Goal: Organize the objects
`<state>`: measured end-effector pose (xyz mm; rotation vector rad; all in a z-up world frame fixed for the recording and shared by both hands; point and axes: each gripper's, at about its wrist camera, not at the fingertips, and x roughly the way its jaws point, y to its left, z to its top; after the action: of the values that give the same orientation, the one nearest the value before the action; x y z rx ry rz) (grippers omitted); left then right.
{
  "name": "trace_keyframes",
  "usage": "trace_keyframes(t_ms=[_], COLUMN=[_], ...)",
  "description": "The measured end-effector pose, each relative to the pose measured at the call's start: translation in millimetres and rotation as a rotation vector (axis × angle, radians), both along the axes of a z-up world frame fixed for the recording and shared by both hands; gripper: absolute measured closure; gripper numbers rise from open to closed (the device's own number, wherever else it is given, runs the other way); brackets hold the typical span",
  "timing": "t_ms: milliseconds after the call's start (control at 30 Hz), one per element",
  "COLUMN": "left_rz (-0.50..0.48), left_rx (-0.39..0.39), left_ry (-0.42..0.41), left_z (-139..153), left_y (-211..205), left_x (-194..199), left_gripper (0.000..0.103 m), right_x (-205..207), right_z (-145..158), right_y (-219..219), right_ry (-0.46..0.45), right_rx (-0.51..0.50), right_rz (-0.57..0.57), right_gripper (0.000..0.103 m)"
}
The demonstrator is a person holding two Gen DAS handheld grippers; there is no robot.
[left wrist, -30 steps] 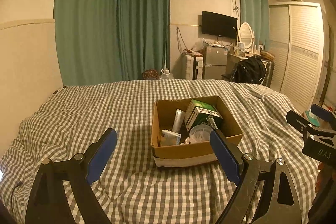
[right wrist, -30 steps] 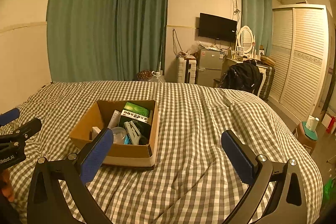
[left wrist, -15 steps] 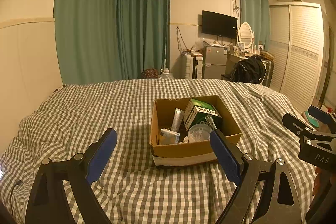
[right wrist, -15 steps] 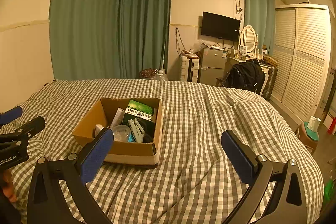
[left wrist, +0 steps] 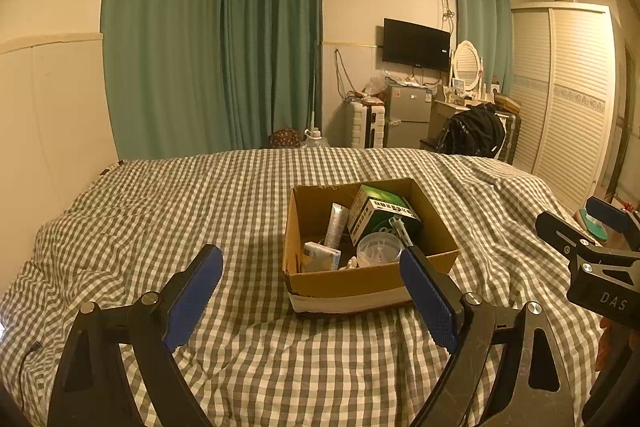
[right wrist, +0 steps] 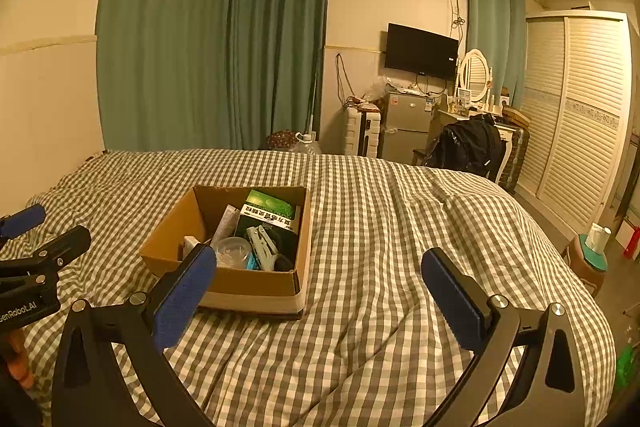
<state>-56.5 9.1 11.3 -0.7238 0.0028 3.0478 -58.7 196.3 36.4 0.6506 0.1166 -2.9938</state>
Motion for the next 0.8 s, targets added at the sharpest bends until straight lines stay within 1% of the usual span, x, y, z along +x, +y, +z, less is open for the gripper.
trace_keyframes(t_ms=[300, 467, 700, 800], left_rz=[0.007, 0.028, 0.052, 0.059], left_rx=[-0.002, 0.007, 0.004, -0.011], left_ry=[0.002, -0.012, -0.005, -0.001], left_z=[0.2, -0.7, -0.9, -1.5], left_y=[-1.1, -3.8, -6.5, -5.4], left_x=[0.5, -1.4, -0.4, 0.1], left_gripper=[0.010, 0.010, 0.010, 0.010], right_x=[-0.2, -1.0, -2.1, -1.5], right_z=[-0.3, -1.5, -3.6, -3.9], right_y=[0.1, 0.8, 0.9, 1.0], right_ry=[0.000, -0.005, -0.018, -0.020], right_rx=[-0.001, 0.000, -0.003, -0.001], right_rz=[0.001, 0.000, -0.001, -0.002], right_gripper=[0.000, 0.000, 0.000, 0.000])
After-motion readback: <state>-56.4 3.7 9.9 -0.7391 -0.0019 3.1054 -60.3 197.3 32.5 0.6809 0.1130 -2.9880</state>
